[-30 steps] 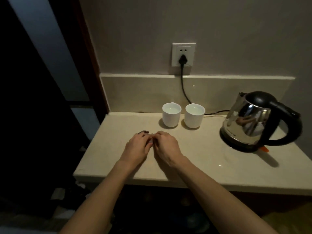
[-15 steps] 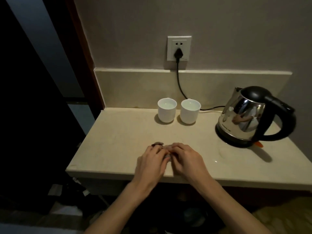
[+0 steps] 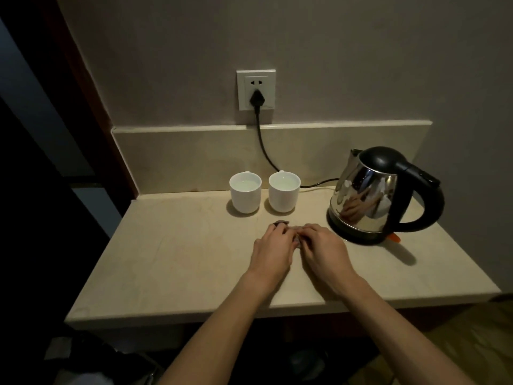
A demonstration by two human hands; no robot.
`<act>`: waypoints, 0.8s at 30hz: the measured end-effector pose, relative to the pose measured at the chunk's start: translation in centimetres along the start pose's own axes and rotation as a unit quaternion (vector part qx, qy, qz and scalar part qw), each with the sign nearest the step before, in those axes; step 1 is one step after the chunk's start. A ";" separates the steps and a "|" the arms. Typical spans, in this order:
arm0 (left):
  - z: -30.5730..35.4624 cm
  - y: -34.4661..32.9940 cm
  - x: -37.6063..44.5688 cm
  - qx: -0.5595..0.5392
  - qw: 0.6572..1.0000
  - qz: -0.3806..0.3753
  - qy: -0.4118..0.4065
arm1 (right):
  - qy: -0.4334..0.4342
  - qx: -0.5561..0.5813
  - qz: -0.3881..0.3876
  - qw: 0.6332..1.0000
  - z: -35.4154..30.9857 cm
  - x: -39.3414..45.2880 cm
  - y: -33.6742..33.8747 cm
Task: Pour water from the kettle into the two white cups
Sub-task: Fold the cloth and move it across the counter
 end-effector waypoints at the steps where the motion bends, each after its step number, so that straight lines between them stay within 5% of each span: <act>1: -1.1 0.2 0.6 0.007 1.000 -0.002 0.010 | 0.007 0.003 -0.009 1.000 -0.7 1.0 -0.8; 7: -6.3 2.5 1.1 0.028 0.998 0.005 0.057 | 0.018 0.034 -0.040 0.998 -5.0 3.9 -3.9; 17: -1.5 4.4 -7.5 0.045 0.999 -0.001 0.029 | 0.029 0.027 -0.031 0.999 -5.0 -5.4 0.1; 24: -2.4 3.2 -4.0 0.034 0.999 0.009 0.023 | 0.020 0.022 -0.035 0.999 -3.5 -1.8 -1.3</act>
Point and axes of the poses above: each hand's wrist, its own x-axis towards the middle knuckle, its own y-axis out of the back of the hand, z = x × y, the point moved 4 cm from there along x, towards the middle knuckle, and after that the axes turned 9 degrees about z, right-handed, at the moved point
